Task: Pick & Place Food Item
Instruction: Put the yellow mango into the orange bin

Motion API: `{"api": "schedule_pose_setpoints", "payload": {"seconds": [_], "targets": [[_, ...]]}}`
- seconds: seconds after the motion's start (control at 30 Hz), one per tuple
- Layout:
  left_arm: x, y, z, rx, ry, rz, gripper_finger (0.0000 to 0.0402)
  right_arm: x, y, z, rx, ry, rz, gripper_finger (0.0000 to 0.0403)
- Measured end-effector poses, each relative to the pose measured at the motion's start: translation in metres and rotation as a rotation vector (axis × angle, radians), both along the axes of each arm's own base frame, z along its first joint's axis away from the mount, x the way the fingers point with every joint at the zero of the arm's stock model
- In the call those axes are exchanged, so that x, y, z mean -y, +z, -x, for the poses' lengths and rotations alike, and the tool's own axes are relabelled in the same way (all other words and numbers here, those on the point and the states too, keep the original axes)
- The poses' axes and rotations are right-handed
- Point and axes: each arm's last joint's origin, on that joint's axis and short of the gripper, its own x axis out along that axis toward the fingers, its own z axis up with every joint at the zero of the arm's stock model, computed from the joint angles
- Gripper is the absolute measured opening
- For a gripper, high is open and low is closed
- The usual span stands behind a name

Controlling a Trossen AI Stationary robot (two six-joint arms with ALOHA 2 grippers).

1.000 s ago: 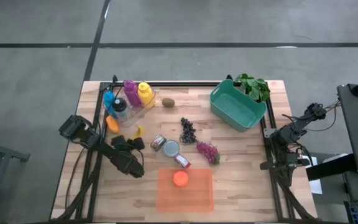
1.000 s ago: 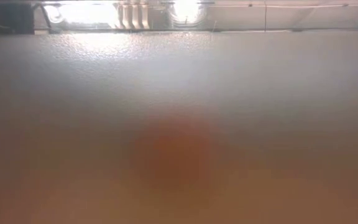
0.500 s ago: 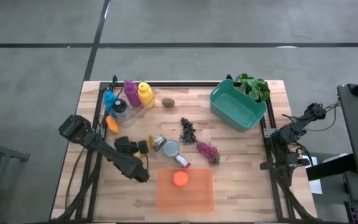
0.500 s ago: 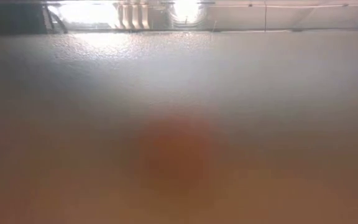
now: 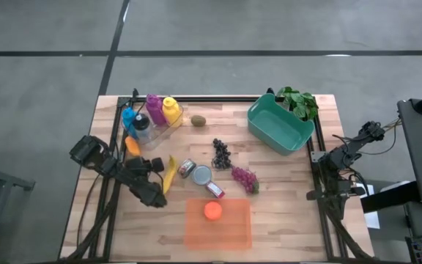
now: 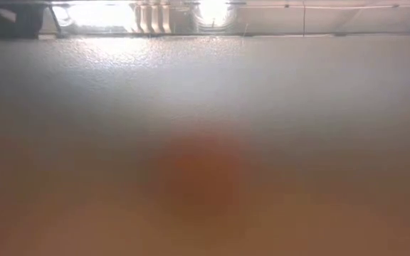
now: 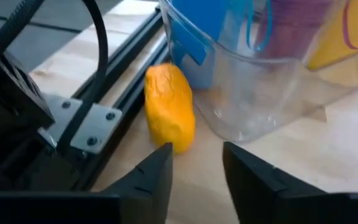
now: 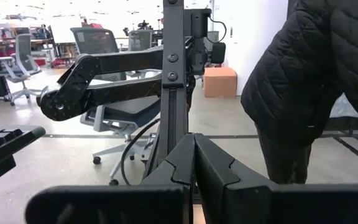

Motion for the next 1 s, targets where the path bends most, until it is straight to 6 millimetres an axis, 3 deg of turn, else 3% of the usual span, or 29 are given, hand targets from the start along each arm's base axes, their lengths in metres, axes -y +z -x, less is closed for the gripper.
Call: {"api": "schedule_pose_setpoints", "payload": {"seconds": [0.23, 0.37, 0.7, 1.0], "targets": [[-0.008, -0.013, 0.012, -0.005, 0.001, -0.011, 0.0234, 0.000, 0.000, 0.000, 0.000, 0.000, 0.000, 0.0008], [-0.013, -0.018, 0.016, -0.004, -0.019, -0.027, 0.0263, 0.000, 0.000, 0.000, 0.000, 0.000, 0.000, 0.0008], [-0.026, -0.016, 0.009, 0.010, 0.019, -0.066, 0.0267, 0.000, 0.000, 0.000, -0.001, 0.000, 0.000, 0.0008], [-0.029, -0.009, 0.001, -0.068, -0.123, -0.106, 0.0267, 0.000, 0.000, 0.000, -0.001, 0.000, 0.000, 0.0008]]}}
